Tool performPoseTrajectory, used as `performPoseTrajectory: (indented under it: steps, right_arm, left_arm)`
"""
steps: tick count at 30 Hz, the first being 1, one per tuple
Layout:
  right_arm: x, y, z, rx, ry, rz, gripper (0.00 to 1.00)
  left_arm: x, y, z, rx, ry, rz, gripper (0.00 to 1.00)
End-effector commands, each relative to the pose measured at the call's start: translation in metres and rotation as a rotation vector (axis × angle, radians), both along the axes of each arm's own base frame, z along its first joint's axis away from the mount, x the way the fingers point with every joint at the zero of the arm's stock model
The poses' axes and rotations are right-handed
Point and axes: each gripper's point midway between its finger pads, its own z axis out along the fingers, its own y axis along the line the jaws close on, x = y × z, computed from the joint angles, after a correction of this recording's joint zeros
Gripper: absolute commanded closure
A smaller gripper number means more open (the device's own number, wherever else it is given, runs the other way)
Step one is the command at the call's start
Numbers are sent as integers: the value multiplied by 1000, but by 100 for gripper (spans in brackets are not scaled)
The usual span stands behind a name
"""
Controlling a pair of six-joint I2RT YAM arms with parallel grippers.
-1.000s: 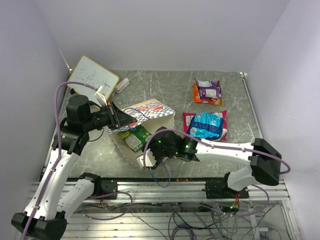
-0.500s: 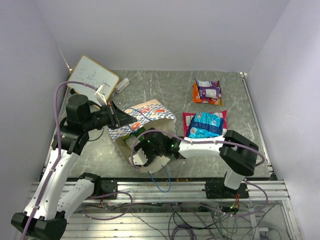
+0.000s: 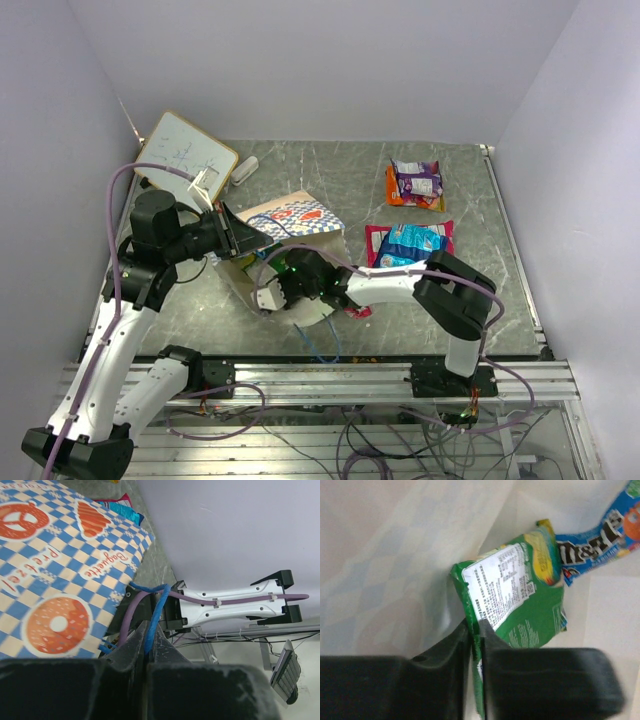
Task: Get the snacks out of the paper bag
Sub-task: Take out the snack from the paper bag.
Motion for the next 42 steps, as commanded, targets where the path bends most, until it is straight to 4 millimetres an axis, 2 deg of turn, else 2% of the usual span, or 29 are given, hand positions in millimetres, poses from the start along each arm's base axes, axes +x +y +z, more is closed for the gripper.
performPoseTrajectory:
  steps: [1,3,7,9,14,19,20,23,29,32,34,37,42]
  right_arm:
    - [17,20,57,172,-29,-25,95]
    - [8,19,69,198,-12,1,100]
    - [-10,8,94,215,39,33,100]
    - [-22,-6,97,209,79,33,100]
    - [-51,-28,134,246,186,47,100]
    - [-69,-51,187,326,265,-3,100]
    - [-72,-56,210,362,255,-3,100]
    - [-75,-74,246,393,250,-48,100]
    - [-68,-115,336,513,229,-227,100]
    - [-62,-140,368,556,211,-341,100]
    - [-50,-164,387,609,176,-472,100]
    - [-34,-202,403,682,123,-673,100]
    - [0,-266,387,684,-34,-1096,100]
  left_arm:
    - [-3,1,16,7,-60,-9,93]
    - [1,1,16,17,-67,2,93]
    - [11,5,17,39,-87,51,93]
    - [16,8,19,48,-102,78,93]
    - [30,13,17,59,-115,148,93]
    - [46,19,12,86,-113,215,93]
    - [48,20,12,90,-114,224,93]
    - [57,18,9,93,-109,227,93]
    - [72,15,9,129,-116,214,93]
    - [83,21,8,190,-112,244,93]
    - [91,29,3,251,-80,283,93]
    - [105,40,-1,326,-37,343,93]
    - [120,44,-15,409,24,355,93]
